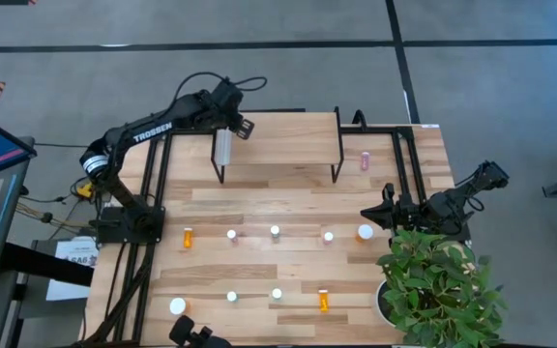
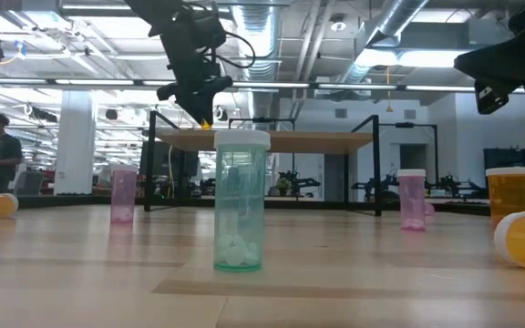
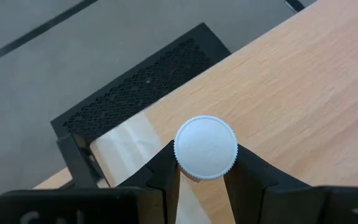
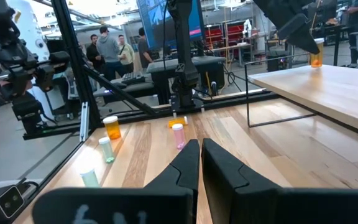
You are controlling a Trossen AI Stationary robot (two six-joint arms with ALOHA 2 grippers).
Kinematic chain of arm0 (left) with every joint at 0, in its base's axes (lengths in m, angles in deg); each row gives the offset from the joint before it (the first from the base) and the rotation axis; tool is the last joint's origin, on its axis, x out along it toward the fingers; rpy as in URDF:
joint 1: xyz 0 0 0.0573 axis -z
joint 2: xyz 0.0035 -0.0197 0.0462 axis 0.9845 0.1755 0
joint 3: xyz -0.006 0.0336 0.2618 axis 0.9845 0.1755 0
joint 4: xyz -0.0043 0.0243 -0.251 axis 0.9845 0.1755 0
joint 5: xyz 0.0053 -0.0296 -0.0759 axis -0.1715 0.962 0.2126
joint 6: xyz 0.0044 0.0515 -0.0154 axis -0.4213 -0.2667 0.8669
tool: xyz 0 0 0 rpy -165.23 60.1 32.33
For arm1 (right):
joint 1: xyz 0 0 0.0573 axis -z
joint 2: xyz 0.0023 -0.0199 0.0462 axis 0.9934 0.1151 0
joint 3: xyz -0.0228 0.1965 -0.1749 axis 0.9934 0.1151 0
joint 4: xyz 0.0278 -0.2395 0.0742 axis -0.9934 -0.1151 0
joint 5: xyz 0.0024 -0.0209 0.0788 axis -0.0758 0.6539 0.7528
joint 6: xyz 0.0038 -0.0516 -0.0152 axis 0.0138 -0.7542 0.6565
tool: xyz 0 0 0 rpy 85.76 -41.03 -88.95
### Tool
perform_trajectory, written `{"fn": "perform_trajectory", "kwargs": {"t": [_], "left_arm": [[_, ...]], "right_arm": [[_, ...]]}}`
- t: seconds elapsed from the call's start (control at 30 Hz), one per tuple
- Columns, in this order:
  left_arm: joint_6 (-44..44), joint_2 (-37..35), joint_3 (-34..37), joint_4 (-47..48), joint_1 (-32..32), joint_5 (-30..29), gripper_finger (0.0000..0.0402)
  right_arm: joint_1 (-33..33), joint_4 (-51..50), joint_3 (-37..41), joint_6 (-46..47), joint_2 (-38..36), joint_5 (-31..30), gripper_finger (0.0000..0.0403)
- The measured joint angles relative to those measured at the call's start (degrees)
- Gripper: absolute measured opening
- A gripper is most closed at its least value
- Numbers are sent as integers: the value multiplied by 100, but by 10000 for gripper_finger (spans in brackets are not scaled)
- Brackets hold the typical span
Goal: Pick and place medicine bottles onto shelf by color
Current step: Put the top small orange pill bottle on the shelf
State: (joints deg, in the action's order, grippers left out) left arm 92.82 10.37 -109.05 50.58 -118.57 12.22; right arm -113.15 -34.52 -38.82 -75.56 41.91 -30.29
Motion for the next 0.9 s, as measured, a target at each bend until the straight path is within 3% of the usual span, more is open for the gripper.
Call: {"fn": "perform_trajectory", "kwargs": {"t": [0.53,0.9], "left_arm": [[-108,-4,38,58,-108,285,104],[-119,-540,905,-758,-324,758,105]], "right_arm": [[0,1,0,-1,-1,0,44],[2,0,0,0,0,0,44]]}}
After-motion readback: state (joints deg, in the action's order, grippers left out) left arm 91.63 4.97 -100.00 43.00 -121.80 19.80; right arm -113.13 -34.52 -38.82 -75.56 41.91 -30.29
